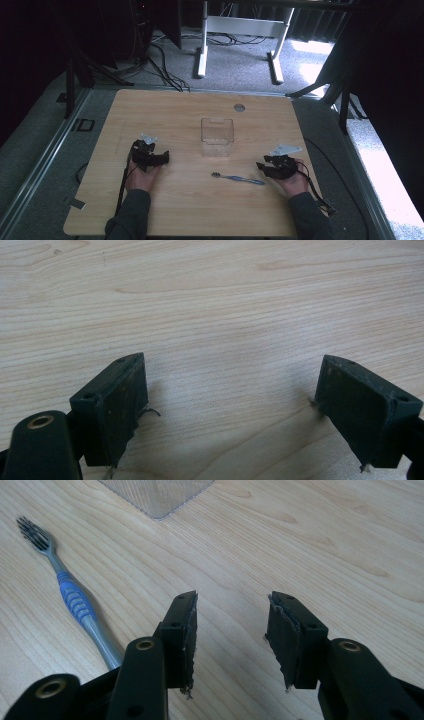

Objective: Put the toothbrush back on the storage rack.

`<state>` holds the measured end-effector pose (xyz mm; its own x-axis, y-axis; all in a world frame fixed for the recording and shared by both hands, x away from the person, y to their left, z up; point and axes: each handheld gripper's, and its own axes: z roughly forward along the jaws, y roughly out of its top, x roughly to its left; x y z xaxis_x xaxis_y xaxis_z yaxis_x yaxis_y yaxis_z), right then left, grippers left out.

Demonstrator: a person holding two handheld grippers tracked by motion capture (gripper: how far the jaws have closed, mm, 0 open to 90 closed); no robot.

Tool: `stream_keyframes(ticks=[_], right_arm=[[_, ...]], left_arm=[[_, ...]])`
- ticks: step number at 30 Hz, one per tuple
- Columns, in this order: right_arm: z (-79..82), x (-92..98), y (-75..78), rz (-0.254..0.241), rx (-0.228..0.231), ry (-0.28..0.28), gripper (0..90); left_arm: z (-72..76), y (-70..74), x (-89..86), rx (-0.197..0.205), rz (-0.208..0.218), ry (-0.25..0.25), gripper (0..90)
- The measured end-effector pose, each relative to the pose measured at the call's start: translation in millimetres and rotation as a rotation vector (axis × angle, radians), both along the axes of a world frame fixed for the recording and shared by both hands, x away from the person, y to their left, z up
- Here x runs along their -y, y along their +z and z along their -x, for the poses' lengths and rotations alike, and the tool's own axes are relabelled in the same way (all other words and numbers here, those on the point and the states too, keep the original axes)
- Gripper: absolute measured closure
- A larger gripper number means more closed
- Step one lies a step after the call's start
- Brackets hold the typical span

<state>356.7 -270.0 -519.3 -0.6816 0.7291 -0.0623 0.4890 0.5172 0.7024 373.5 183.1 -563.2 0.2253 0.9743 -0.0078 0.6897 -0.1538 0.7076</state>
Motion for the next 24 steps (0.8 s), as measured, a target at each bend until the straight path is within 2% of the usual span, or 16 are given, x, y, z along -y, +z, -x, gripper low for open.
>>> stream_keyframes(ticks=[13, 24], right_arm=[[1.6, -5.3, 11.9, 0.031, -0.022, 0.047, 53.8], [1.3, -13.9, 22.4, 0.057, -0.021, 0.086, 53.6]], left_arm=[[0.2, -0.1, 0.1, 0.0, 0.001, 0.0, 13.9], [0.4, -0.1, 0.3, 0.001, 0.001, 0.001, 13.9]])
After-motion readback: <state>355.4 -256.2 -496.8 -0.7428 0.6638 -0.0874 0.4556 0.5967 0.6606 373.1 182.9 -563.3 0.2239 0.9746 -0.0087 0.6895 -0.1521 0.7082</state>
